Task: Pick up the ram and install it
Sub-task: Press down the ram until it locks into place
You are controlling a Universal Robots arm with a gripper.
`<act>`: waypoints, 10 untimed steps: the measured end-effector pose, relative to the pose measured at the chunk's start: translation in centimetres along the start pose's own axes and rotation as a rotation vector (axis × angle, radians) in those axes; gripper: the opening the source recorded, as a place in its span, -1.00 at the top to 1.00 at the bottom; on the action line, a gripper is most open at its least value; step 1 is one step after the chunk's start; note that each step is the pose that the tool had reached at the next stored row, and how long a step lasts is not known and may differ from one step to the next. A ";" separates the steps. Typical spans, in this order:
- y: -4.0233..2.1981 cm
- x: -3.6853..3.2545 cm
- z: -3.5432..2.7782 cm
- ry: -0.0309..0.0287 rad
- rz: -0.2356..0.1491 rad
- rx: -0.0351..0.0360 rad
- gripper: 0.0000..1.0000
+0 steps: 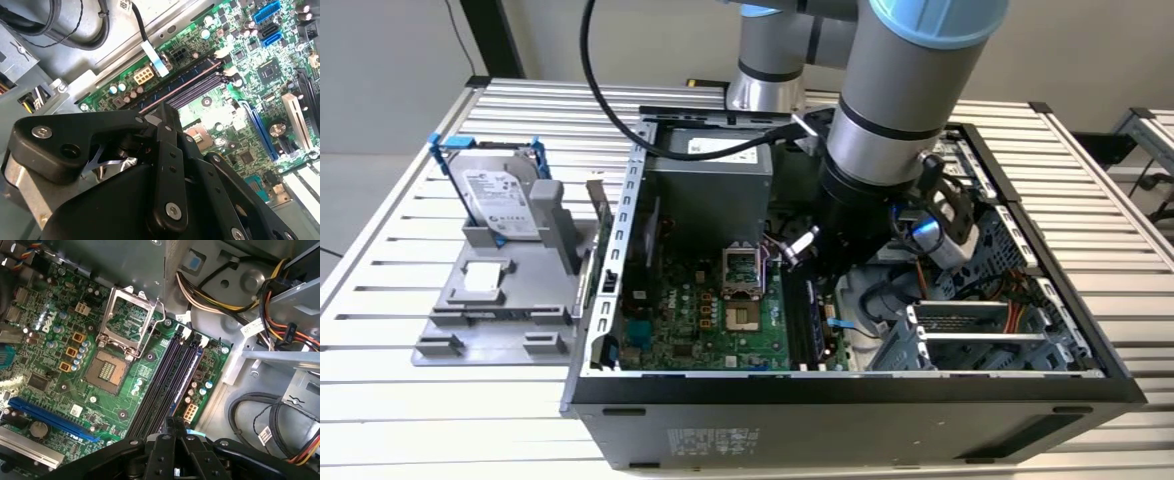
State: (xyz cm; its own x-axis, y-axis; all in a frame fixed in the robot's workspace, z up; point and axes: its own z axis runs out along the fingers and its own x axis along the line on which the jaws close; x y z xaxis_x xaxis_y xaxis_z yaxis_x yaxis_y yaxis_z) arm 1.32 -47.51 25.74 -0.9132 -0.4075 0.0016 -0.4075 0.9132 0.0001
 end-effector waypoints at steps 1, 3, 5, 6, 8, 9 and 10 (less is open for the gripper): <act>0.00 0.00 0.00 0.0000 -0.004 0.0000 1.00; 0.00 0.00 -0.01 0.0000 -0.013 0.0000 1.00; 0.00 0.00 -0.02 0.0000 -0.027 0.0000 1.00; 0.00 0.00 -0.02 0.0000 -0.035 -0.0001 1.00; 0.00 0.00 -0.02 0.0000 -0.049 -0.0001 1.00; 0.00 0.00 -0.02 0.0000 -0.054 -0.0001 1.00; 0.00 0.00 -0.02 0.0000 -0.059 -0.0001 1.00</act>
State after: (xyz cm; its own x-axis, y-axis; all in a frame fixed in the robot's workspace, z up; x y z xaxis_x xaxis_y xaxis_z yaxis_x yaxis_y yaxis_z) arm 1.32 -47.51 25.76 -0.8874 -0.4609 0.0015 -0.4609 0.8874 0.0003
